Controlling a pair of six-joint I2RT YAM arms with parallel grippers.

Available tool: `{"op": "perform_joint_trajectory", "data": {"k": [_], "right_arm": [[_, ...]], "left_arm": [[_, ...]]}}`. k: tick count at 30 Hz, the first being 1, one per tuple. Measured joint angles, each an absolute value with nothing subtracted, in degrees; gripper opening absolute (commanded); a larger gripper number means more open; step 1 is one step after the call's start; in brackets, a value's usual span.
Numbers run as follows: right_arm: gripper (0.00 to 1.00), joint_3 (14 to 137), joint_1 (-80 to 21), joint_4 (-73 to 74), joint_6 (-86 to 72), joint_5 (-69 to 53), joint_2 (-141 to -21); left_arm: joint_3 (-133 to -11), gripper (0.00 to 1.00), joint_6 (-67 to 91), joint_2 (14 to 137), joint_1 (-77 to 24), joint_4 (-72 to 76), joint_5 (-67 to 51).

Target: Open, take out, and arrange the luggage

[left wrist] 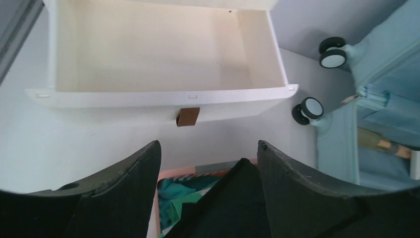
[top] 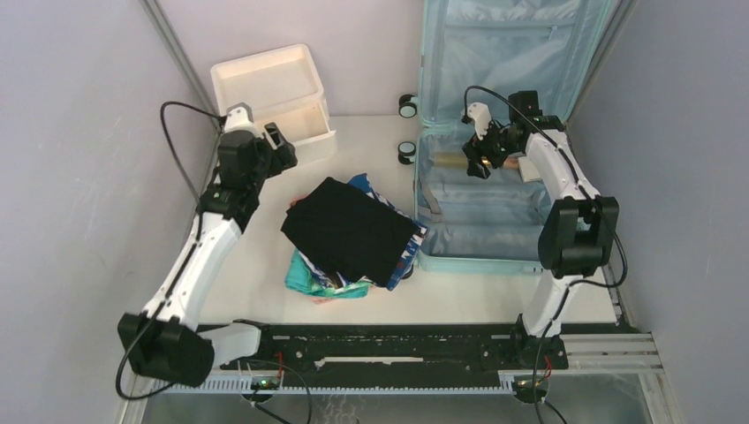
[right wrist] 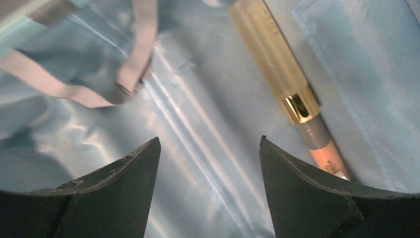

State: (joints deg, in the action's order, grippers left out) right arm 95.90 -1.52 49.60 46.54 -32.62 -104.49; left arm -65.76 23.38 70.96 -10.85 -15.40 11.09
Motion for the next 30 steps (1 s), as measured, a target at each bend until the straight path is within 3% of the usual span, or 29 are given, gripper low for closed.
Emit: {"op": "perform_joint_trajectory", "data": {"k": [17,30], "right_arm": [[0.74,106.63,-7.11,43.16,59.09,-15.27,-124.60],[0.71,112.73,-7.20,39.70,61.04,-10.07,-133.05]], "left_arm": [[-44.25,0.79,25.54,38.50,-10.85,-19.11,10.31],[-42.09,0.79,29.91,34.33,-10.85,-23.11,10.44]]}}
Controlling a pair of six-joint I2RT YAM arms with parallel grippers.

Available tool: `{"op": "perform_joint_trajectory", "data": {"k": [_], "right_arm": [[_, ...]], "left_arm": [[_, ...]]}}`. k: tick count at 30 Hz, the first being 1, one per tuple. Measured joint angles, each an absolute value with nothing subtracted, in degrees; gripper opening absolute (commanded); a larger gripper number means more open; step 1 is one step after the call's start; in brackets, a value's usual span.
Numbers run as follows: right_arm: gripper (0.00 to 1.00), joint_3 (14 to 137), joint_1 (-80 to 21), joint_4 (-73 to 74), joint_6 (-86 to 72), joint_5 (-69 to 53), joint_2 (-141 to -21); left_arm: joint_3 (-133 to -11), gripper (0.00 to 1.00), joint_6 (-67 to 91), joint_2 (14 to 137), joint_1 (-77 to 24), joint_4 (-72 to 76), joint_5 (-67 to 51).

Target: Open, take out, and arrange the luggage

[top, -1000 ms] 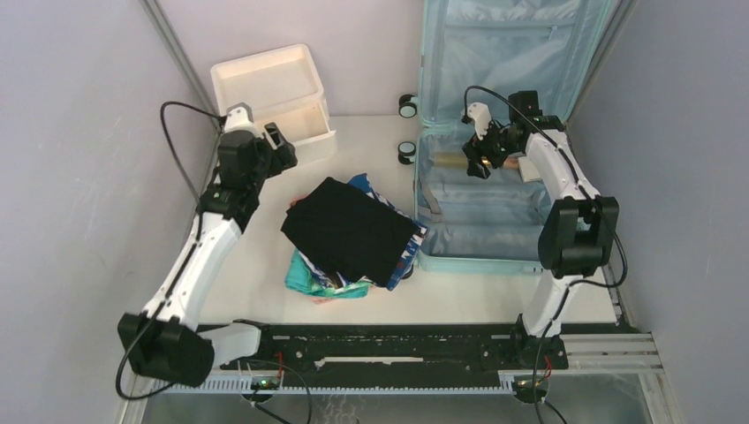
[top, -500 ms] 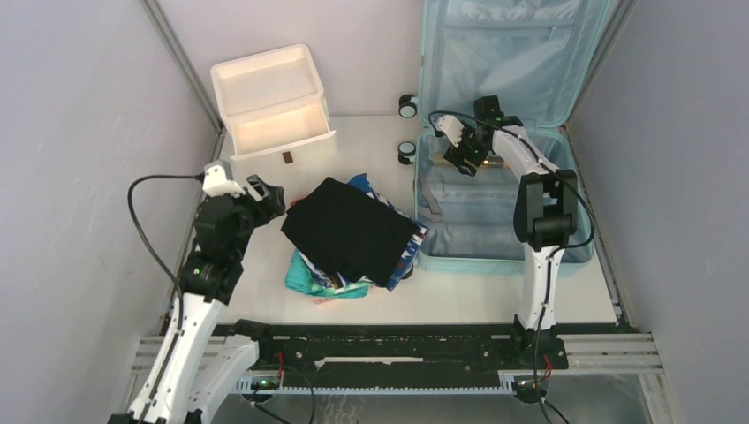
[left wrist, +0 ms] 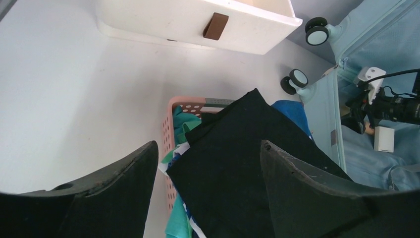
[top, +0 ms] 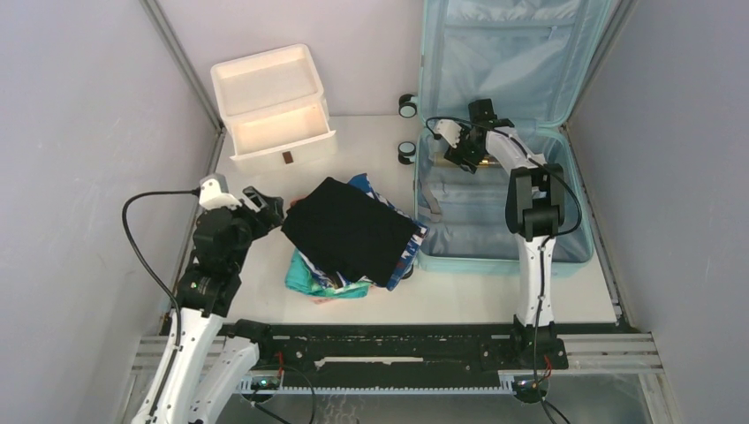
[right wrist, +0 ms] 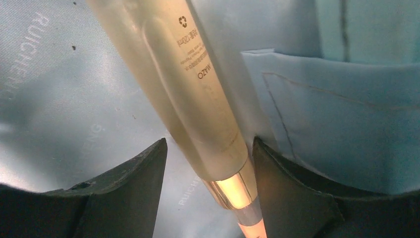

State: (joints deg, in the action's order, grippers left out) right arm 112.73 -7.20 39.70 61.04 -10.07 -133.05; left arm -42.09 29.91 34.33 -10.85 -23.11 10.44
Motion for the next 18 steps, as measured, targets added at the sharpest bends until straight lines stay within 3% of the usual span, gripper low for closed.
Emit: {"op": "perform_joint_trajectory", "data": {"k": [7,11,15,18], "right_arm": [[0.65,114.15,-7.77,41.47,64.12,-8.47,-134.93],[0.45,114.98,-7.92,41.74,66.41,-7.99,-135.63],[0.38,115.35,-7.99,42.48,69.32,-8.03,-135.79],[0.24,115.33,-8.05,42.65,70.28,-8.12,-135.81]], "left_arm": [[-42.11,0.80,30.63,36.01,-10.85,-23.31,10.22],[-42.11,0.80,31.11,36.45,-10.85,-23.29,9.87],[-42.11,0.80,31.73,36.75,-10.85,-23.24,9.28],[-42.11,0.80,32.23,37.06,-10.85,-23.07,8.29]]}}
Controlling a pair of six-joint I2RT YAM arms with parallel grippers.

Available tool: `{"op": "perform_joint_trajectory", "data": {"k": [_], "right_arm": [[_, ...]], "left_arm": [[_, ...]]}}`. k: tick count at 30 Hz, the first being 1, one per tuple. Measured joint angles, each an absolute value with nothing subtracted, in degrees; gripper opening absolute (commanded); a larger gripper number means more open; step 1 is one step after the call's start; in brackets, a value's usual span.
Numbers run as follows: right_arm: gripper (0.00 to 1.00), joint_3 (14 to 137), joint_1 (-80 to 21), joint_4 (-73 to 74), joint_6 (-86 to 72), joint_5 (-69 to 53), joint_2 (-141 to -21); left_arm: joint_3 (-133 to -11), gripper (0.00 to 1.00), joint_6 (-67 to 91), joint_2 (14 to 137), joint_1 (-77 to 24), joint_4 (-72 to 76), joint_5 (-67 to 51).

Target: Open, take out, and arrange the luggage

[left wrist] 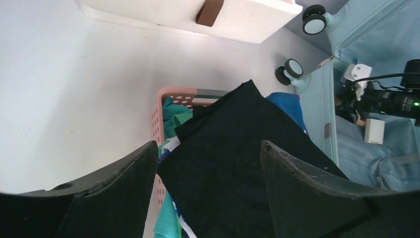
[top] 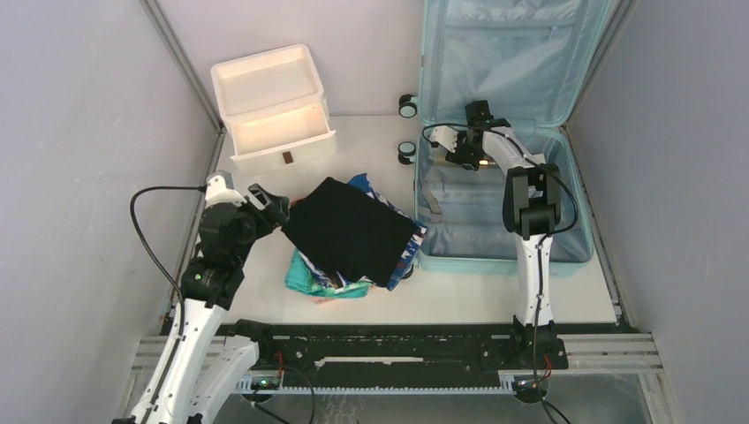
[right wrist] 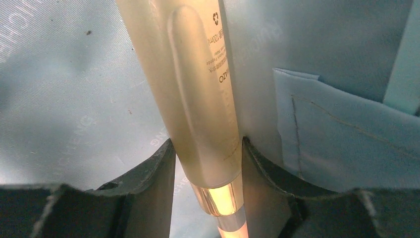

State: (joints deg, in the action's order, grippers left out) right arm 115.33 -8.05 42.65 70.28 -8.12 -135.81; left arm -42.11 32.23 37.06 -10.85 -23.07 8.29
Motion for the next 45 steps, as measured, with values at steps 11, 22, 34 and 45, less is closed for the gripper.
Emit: {"op": "perform_joint_trajectory", "data": {"k": [11,22,34,45], "right_arm": [[0.00,109.47,-6.24,43.24,68.03,-15.70,-131.13],[0.00,107.59,-1.34,49.98,53.60,-26.33,-127.37],[0.00,110.37,4.56,58.11,38.22,-37.41,-126.98],[0.00,107.66,9.28,60.40,28.80,-48.90,-128.25]], "left_arm": [[-42.11,0.80,38.65,37.23,-10.85,-12.16,-0.05],[-42.11,0.79,49.21,43.11,-11.35,3.66,-11.25],[-42.11,0.79,55.18,48.27,-19.16,12.51,-13.69],[-42.30,0.79,61.56,61.54,-31.09,22.20,-10.33]]}}
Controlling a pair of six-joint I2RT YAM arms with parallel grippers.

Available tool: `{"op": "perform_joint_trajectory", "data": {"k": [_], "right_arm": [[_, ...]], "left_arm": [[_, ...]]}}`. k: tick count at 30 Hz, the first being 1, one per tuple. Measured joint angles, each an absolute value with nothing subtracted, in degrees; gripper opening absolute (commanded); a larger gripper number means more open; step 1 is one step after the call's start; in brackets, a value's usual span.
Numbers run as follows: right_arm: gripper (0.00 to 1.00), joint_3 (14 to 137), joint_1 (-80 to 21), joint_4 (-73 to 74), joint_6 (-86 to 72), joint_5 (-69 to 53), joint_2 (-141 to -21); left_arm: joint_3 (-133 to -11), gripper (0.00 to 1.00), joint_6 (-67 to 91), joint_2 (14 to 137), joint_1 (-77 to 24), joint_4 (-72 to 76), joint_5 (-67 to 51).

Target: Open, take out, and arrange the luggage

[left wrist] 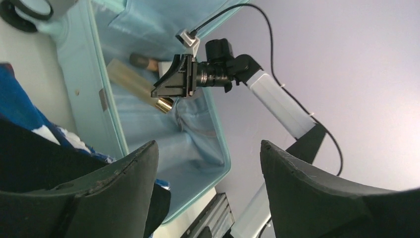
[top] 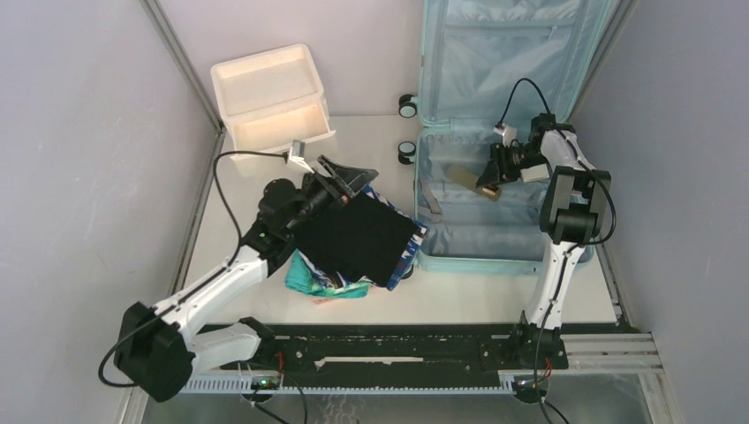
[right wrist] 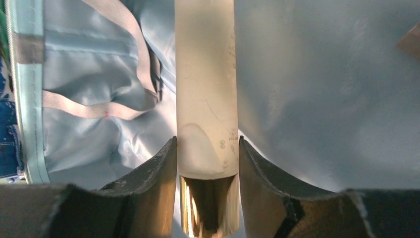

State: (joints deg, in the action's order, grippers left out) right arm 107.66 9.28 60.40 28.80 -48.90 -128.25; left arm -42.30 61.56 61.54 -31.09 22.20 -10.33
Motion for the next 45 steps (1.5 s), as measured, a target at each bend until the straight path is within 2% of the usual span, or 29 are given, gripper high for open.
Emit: {"op": "perform_joint_trajectory", "data": {"k": [4,10,14,16,25,31,36,41,43,45], "right_arm": [[0.00,99.46,8.10,57.25,29.74,-45.89,-125.10],[0.01,86.39,2.09,49.67,33.43,-33.95,-115.13],[0.24,84.62,-0.47,47.40,34.15,-28.45,-113.27],[0.31,84.64,-0.95,47.31,33.93,-27.51,-113.25],[0.51,86.32,-3.20,48.40,31.20,-23.83,-114.02],[0.61,86.26,-3.46,47.70,29.45,-24.03,-115.31],[0.57,84.53,-4.45,45.54,28.86,-23.70,-116.75],[0.18,84.47,-4.51,44.71,28.45,-24.14,-116.71],[0.07,84.44,-4.36,44.49,28.03,-24.47,-116.66],[0.02,84.47,-3.79,44.49,27.88,-25.65,-116.64]], "left_arm": [[-43.24,0.79,62.96,65.98,-32.49,22.28,-10.41],[-45.12,0.79,63.05,66.30,-32.88,23.73,-10.35],[-45.10,0.79,63.07,65.80,-32.88,24.23,-10.20],[-45.10,0.79,63.07,65.65,-32.88,24.27,-10.17],[-45.10,0.79,63.05,65.43,-32.88,24.27,-9.61],[-45.10,0.79,63.05,65.12,-32.88,24.29,-9.43],[-45.10,0.79,63.05,65.12,-32.88,24.27,-9.39],[-45.10,0.79,63.05,65.12,-32.91,24.27,-9.43],[-45.10,0.79,63.05,65.14,-32.91,24.27,-9.43],[-45.10,0.80,63.05,65.14,-32.91,24.27,-9.65]]}}
